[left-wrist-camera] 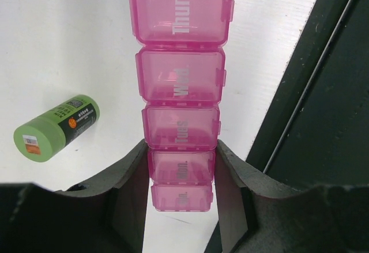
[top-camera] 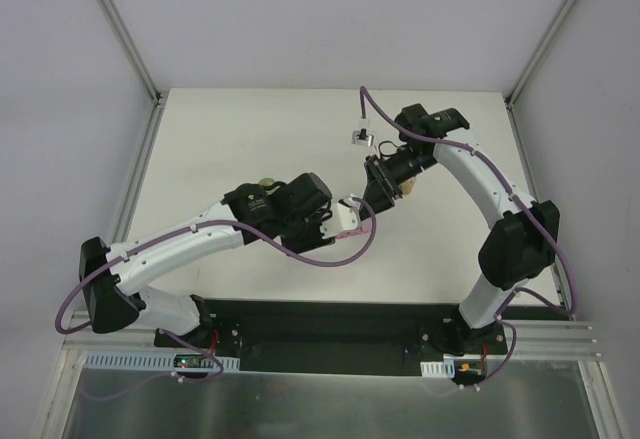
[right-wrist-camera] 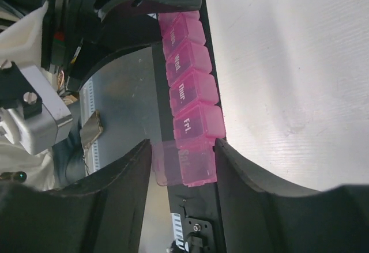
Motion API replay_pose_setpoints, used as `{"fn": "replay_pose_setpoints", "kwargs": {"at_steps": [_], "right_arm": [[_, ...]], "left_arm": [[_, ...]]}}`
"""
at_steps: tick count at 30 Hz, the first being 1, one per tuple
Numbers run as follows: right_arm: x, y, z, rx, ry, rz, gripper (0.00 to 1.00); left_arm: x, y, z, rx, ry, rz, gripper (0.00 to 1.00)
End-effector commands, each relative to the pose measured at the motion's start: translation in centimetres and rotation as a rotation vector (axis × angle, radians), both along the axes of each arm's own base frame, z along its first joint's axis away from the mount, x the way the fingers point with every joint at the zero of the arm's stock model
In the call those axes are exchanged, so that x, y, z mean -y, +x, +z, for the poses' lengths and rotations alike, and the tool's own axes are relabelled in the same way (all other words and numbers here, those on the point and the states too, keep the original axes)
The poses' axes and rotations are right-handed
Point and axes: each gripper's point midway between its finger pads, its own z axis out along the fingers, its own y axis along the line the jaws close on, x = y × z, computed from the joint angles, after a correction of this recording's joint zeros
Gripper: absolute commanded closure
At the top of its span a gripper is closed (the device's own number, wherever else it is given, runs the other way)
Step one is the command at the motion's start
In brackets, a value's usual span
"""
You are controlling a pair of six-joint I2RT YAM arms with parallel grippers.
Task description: Sort the pills into containers
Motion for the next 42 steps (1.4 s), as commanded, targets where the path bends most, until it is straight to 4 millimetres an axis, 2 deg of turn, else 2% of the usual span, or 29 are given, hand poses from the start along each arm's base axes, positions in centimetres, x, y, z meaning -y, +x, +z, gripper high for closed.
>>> {"fn": "replay_pose_setpoints", "kwargs": {"at_steps": [1,2,7,10,11,13,14,15,17,18,19,22,23,25,26,28,33,39,42], "right_arm": [[-0.2,0.8,1.4,-0.088,0.010,-0.087,0.45],[0.0,1.1,1.3,-0.070,-0.001,-0.096,0.41],[0.5,3.3,1.1,-0.015,-0.013,-0.156,0.37],[0.9,4.3,2.3,0.044,0.026,-0.169,0.25],[1.2,4.5,2.9,0.119,0.052,-0.145,0.20],[1.9,4.0,4.2,0.249,0.090,-0.115,0.16],[1.9,3.5,4.5,0.355,0.139,-0.050,0.11],[2.3,1.9,4.9,0.419,0.176,-0.015,0.09],[2.5,-0.2,4.8,0.520,0.243,0.068,0.07],[2.8,-1.9,4.3,0.591,0.291,0.125,0.07],[2.8,-2.7,4.3,0.614,0.324,0.143,0.05],[2.6,-4.6,4.8,0.617,0.396,0.179,0.06],[2.9,-5.6,4.7,0.555,0.392,0.189,0.08],[2.8,-6.2,5.0,0.559,0.404,0.234,0.12],[2.8,-6.5,4.7,0.530,0.389,0.243,0.16],[2.9,-6.6,4.2,0.508,0.363,0.247,0.19],[2.8,-4.2,2.5,0.590,0.272,0.186,0.21],[2.9,-3.7,2.0,0.587,0.238,0.182,0.23],[3.0,-3.3,1.7,0.569,0.215,0.171,0.27]], "left_arm": [[0.5,1.1,0.4,0.060,0.007,-0.005,1.00],[0.7,0.9,0.3,0.048,-0.001,-0.012,1.00],[1.4,-0.1,-0.2,-0.012,-0.018,-0.030,1.00],[2.0,-1.2,-0.4,-0.074,-0.045,-0.047,1.00],[2.2,-1.6,-0.5,-0.095,-0.055,-0.044,1.00],[2.6,-2.5,-0.5,-0.148,-0.080,-0.058,1.00],[2.7,-2.9,-0.5,-0.169,-0.092,-0.054,1.00],[2.9,-3.2,-0.4,-0.186,-0.106,-0.057,1.00],[3.4,-4.2,0.0,-0.237,-0.139,-0.070,1.00],[3.6,-4.5,0.3,-0.250,-0.153,-0.076,1.00],[4.0,-5.0,0.6,-0.274,-0.173,-0.090,1.00],[4.4,-5.5,1.1,-0.306,-0.197,-0.094,1.00],[4.5,-5.6,1.2,-0.312,-0.201,-0.096,1.00],[4.5,-5.6,1.3,-0.311,-0.204,-0.098,1.00],[4.6,-5.7,1.5,-0.313,-0.210,-0.100,1.00],[4.6,-5.7,1.7,-0.315,-0.217,-0.098,1.00],[4.7,-6.1,2.5,-0.323,-0.245,-0.108,1.00],[4.7,-6.1,2.8,-0.312,-0.252,-0.111,1.00],[4.7,-6.1,2.8,-0.314,-0.254,-0.111,1.00]]}}
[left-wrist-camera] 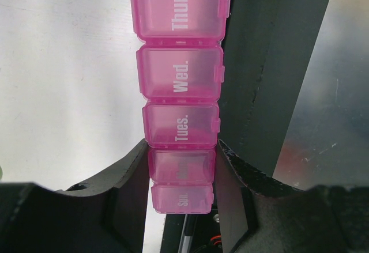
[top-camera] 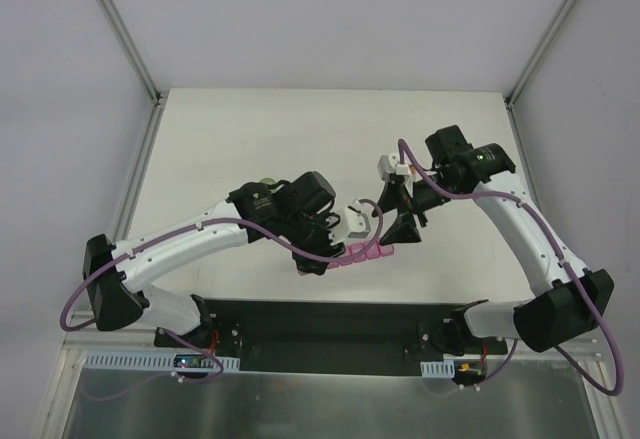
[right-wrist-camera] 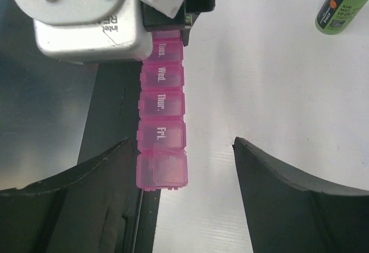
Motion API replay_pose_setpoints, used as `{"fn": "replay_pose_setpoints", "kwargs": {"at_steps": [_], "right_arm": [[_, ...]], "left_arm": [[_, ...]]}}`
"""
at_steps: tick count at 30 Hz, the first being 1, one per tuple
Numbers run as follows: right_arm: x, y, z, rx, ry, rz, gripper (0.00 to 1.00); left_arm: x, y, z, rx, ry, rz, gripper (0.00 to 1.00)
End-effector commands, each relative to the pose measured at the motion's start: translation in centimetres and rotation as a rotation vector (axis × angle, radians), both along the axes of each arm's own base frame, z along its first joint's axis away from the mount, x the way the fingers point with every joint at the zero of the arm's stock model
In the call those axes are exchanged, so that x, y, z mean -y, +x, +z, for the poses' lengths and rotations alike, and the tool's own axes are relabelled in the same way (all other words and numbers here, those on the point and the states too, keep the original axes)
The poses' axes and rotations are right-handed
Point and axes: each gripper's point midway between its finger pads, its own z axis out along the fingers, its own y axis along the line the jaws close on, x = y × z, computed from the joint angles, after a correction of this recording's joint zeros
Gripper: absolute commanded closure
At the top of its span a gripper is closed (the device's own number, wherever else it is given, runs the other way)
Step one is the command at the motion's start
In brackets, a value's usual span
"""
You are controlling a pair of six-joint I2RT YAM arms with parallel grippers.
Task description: Sort the pills into containers
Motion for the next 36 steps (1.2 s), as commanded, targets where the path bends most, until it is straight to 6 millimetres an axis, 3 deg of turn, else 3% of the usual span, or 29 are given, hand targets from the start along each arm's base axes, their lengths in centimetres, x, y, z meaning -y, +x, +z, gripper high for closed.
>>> {"fn": "replay_pose_setpoints", "kwargs": {"at_steps": [1,13,18,24,36], "right_arm": [[-0.1,0.5,0.3,0.020,-0.010,-0.013,0.28],[-0.8,3.3,0.6,-0.073,-0.019,-0.105,0.44],[-0.6,4.8,-0.3,-0.121,-0.044,-0.154,0.47],[-0.4,4.7,-2.1,-0.173,-0.080,-0.169,0.48],[0.0,4.6,-3.8,-0.217,-0.127,-0.182,0.48]], "left_arm": [[0.8,-0.5,2.7,0.015,-0.087,-0.018,1.00],[0.3,-0.3,2.7,0.043,-0.087,-0.020,1.00],[0.2,-0.1,3.2,0.068,-0.098,-0.016,1.00],[-0.2,0.6,3.8,0.116,-0.101,0.002,1.00],[-0.4,1.6,3.9,0.169,-0.086,0.024,1.00]]}}
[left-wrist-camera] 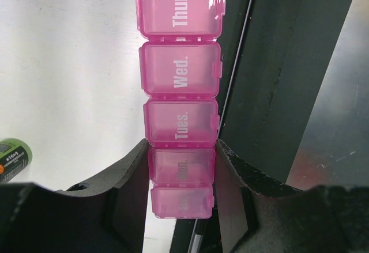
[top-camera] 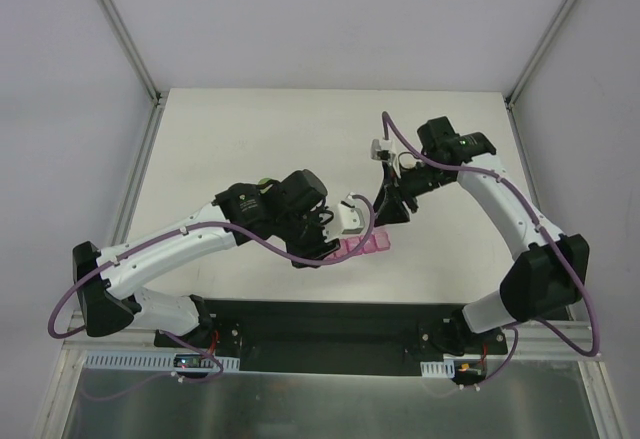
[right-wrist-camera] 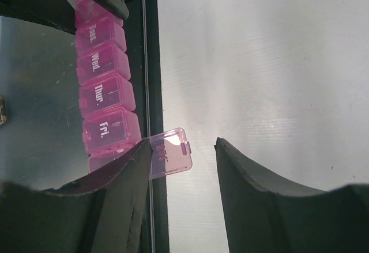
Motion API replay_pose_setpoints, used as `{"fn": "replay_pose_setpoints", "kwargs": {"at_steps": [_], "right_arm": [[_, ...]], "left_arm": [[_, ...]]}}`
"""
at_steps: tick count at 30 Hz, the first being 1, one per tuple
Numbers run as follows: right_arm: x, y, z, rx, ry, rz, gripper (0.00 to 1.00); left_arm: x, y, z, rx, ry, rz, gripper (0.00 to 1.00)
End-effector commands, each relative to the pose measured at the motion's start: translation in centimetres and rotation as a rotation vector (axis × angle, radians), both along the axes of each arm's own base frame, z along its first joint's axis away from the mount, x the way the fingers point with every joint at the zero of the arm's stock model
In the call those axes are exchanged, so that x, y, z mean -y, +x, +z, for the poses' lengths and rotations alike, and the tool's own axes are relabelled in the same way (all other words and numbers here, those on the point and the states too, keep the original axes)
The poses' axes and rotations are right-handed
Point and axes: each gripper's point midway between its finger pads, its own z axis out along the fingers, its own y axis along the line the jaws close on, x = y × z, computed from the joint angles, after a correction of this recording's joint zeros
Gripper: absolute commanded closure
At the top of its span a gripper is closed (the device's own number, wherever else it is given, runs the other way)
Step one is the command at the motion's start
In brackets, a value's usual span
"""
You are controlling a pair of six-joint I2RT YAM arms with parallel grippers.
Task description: Sort the pills into containers
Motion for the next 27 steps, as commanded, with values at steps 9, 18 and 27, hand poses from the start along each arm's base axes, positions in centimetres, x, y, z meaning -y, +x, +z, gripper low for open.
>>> {"fn": "replay_pose_setpoints", "kwargs": {"at_steps": [9,18,27], "right_arm": [[-0.9,0.5,2.2,-0.044,0.056,-0.018,0.40],[-1.2,0.1,4.1,-0.061,0.097,-0.007,0.39],[-0.4,0.6,1.5,-0.059,0.027,-0.033,0.40]], "left_arm": [[0.6,0.4,0.9,0.044,-0.025,-0.029,1.00],[0.9,-0.1,-0.7,-0.013,0.010,-0.037,1.00],[1.0,-0.1,-0.2,-0.007,-0.008,-0.040,1.00]]}}
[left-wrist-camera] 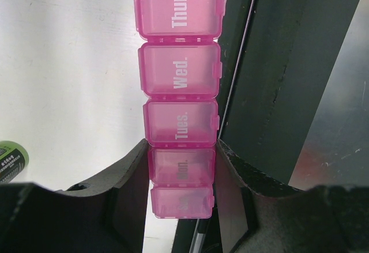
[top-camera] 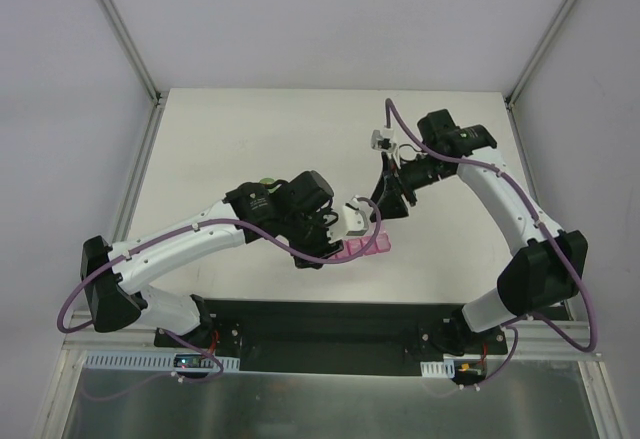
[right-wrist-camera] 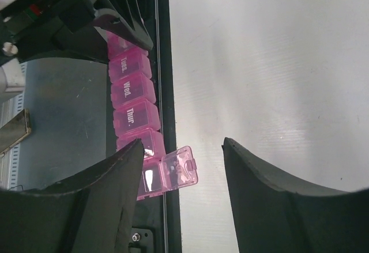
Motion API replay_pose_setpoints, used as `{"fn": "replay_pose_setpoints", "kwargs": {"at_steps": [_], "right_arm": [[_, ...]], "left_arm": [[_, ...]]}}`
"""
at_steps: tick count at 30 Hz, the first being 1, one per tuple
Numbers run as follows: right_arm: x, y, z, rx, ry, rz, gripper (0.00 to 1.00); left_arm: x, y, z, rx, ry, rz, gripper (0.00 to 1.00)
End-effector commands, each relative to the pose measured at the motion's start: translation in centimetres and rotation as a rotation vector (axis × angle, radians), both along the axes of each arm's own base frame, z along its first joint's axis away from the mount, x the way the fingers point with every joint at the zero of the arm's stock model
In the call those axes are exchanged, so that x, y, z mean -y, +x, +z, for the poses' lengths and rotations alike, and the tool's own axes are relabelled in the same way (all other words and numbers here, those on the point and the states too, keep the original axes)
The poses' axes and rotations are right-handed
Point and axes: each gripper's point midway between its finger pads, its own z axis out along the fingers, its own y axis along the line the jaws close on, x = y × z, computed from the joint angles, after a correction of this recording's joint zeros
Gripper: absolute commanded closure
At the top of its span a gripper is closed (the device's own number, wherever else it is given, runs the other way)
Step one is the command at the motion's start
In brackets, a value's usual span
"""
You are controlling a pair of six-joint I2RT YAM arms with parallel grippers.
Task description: Sort the pills into containers
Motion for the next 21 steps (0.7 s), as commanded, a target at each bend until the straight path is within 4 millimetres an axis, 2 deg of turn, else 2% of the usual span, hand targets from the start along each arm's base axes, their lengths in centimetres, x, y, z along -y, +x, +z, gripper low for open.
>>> {"fn": "replay_pose_setpoints", "kwargs": {"at_steps": [1,4,9,12,14,16,17,19,21], "right_arm": [[0.5,0.6,-0.8,0.000,-0.025,-0.027,0.40],[1.0,1.6,-2.2,-0.022,-0.065,-0.061,0.42],[1.4,2.3,-3.7,-0.031,-0.112,-0.079,0.45],[1.3,2.3,-3.4,-0.026,-0.107,-0.080,0.45],[1.2,2.5,-2.4,-0.010,-0.088,-0.084,0.40],[1.1,3.1,0.0,0.045,-0.061,-0.104,0.34],[1.3,3.3,1.1,0.062,-0.051,-0.118,0.28],[1.9,4.5,3.9,0.115,-0.016,-0.167,0.25],[3.1,5.2,5.6,0.164,-0.003,-0.220,0.22]], "left_arm": [[0.7,-0.5,1.3,0.002,-0.057,-0.032,1.00],[0.7,-0.6,1.3,0.001,-0.061,-0.034,1.00],[0.4,-0.6,1.2,0.008,-0.056,-0.027,1.00],[0.5,-0.4,0.6,0.009,-0.049,-0.026,1.00],[0.3,-0.2,-0.5,-0.006,-0.036,-0.019,1.00],[0.3,0.4,-1.7,-0.019,-0.025,0.002,1.00],[0.2,1.3,-1.9,-0.020,-0.024,0.030,1.00],[0.4,3.1,-2.6,0.012,-0.032,0.076,1.00],[0.1,5.7,-3.0,0.036,-0.038,0.140,1.00]]}}
